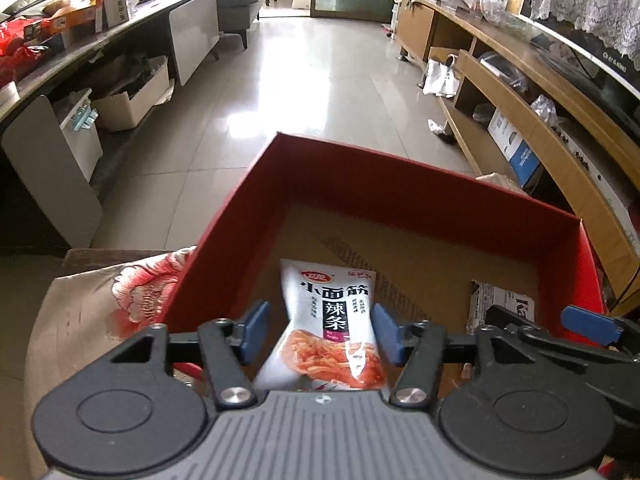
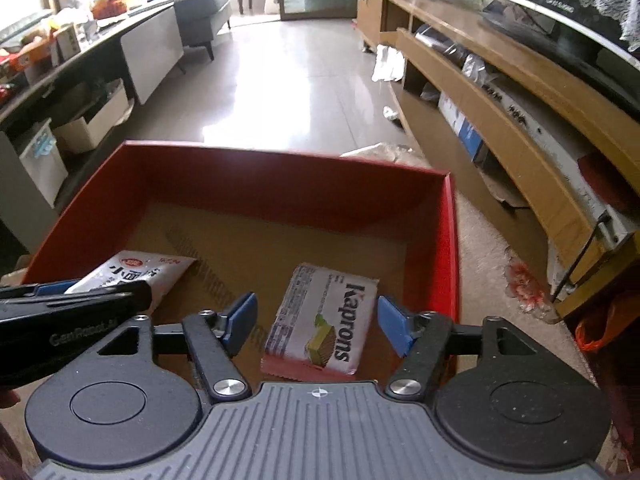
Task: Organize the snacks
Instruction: 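Open both tools to drop the packs into the red box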
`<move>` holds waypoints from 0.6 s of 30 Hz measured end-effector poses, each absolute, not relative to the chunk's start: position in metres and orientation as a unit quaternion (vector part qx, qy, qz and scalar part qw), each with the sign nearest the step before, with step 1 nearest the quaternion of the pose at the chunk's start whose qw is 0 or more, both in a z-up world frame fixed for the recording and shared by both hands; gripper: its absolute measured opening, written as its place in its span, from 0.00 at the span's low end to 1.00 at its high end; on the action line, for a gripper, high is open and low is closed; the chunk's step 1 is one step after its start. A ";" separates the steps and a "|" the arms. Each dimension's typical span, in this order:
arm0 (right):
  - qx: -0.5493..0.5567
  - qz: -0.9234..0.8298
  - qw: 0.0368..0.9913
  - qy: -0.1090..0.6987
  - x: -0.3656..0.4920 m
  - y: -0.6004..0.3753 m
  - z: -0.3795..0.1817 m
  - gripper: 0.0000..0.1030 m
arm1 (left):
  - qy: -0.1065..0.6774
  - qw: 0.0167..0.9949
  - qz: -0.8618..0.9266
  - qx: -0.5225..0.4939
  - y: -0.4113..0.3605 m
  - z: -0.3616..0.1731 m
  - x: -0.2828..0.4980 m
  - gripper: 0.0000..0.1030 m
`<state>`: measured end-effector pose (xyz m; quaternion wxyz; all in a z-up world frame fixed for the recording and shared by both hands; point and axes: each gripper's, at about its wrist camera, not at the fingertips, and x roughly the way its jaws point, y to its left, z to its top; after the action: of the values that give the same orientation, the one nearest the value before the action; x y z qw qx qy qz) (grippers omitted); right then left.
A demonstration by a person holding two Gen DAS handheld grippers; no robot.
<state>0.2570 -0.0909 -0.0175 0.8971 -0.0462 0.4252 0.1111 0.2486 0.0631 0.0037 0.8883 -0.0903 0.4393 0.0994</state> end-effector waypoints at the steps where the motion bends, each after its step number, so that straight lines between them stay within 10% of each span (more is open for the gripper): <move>1: -0.045 0.109 0.898 0.423 0.256 -0.092 -0.015 0.75 | 0.438 0.889 0.099 -0.092 0.064 0.006 0.247 0.59; 18: -0.055 0.106 0.913 0.391 0.232 -0.101 0.020 0.81 | 0.406 0.903 0.096 -0.108 0.068 0.039 0.208 0.67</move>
<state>0.2321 -0.1006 0.0200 0.9125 -0.0546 0.3913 0.1059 0.2085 0.0675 0.0388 0.9025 -0.1075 0.4058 0.0963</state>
